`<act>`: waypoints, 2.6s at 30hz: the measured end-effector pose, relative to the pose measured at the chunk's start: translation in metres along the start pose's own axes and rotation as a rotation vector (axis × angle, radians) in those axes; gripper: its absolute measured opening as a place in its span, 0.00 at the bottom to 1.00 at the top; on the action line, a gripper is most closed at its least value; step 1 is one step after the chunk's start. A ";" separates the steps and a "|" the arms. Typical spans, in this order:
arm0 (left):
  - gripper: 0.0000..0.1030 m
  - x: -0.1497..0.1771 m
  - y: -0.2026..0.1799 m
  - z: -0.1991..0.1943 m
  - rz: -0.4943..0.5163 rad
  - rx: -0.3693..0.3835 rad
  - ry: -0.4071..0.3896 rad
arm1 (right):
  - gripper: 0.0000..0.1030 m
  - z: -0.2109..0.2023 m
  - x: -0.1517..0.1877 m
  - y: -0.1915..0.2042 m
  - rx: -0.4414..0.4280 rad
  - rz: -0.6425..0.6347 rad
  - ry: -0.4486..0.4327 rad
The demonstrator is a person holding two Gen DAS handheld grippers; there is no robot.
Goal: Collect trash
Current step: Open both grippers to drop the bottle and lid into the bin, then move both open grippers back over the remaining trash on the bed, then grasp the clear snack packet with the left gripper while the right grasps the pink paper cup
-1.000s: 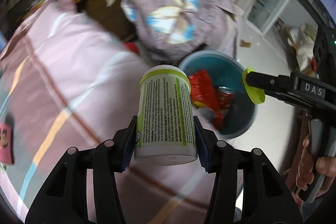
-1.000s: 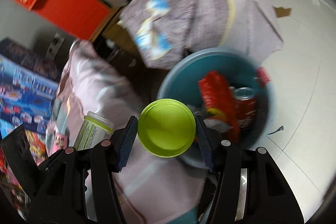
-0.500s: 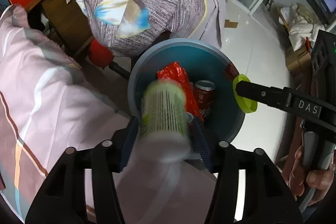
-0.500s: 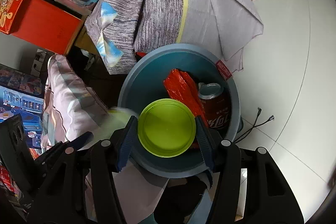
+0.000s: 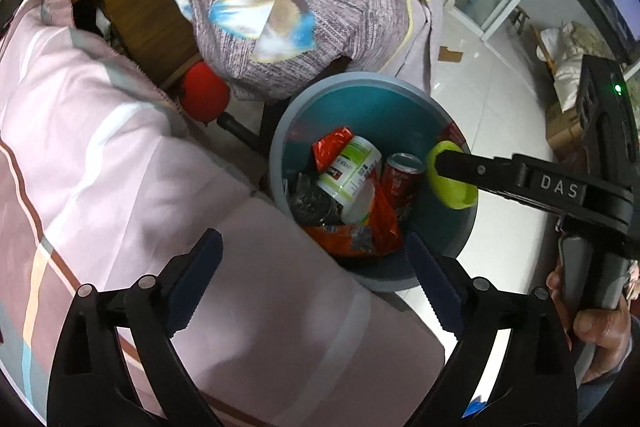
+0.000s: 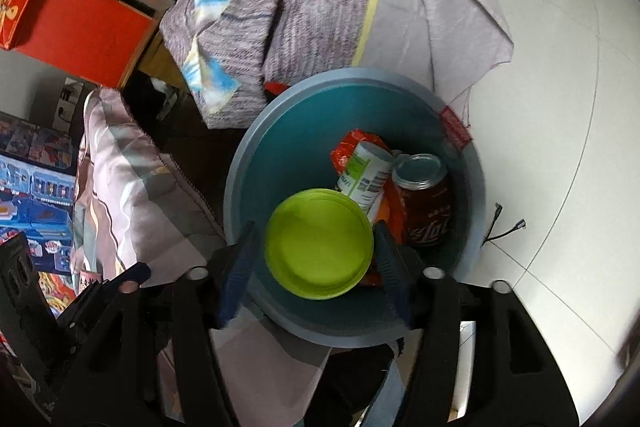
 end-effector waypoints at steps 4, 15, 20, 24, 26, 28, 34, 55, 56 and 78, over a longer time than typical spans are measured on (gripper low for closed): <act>0.92 0.005 0.006 -0.007 -0.009 0.005 -0.009 | 0.72 0.002 0.003 0.009 0.014 -0.008 0.004; 0.93 0.023 0.039 -0.038 -0.070 0.011 -0.058 | 0.75 0.004 0.025 0.043 0.053 -0.033 0.051; 0.95 0.037 0.065 -0.058 -0.117 0.008 -0.091 | 0.75 0.005 0.039 0.076 0.054 -0.087 0.065; 0.95 0.052 0.089 -0.075 -0.160 0.002 -0.115 | 0.75 0.008 0.055 0.105 0.056 -0.134 0.082; 0.95 0.060 0.102 -0.084 -0.181 -0.004 -0.129 | 0.75 0.011 0.065 0.122 0.057 -0.162 0.093; 0.95 0.069 0.117 -0.094 -0.206 -0.009 -0.146 | 0.75 0.014 0.073 0.137 0.058 -0.189 0.102; 0.95 0.099 0.172 -0.128 -0.286 -0.039 -0.201 | 0.75 0.027 0.106 0.200 0.064 -0.306 0.150; 0.96 0.235 0.428 -0.197 -0.576 -0.252 -0.301 | 0.75 0.134 0.189 0.451 0.076 -0.614 0.301; 0.96 0.235 0.430 -0.196 -0.574 -0.251 -0.300 | 0.75 0.138 0.192 0.455 0.077 -0.611 0.307; 0.96 0.232 0.469 -0.162 -0.579 -0.187 -0.251 | 0.72 0.209 0.230 0.499 0.027 -0.536 0.435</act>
Point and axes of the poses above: each gripper's, at about its wrist camera, not at the fingertips, and z roughly the way its jaws point, y to its left, x to its underside, the point moved 10 cm from there along z, roughly the way its jaws point, and after that the axes turned 1 degree about y, right-handed, at the moved point
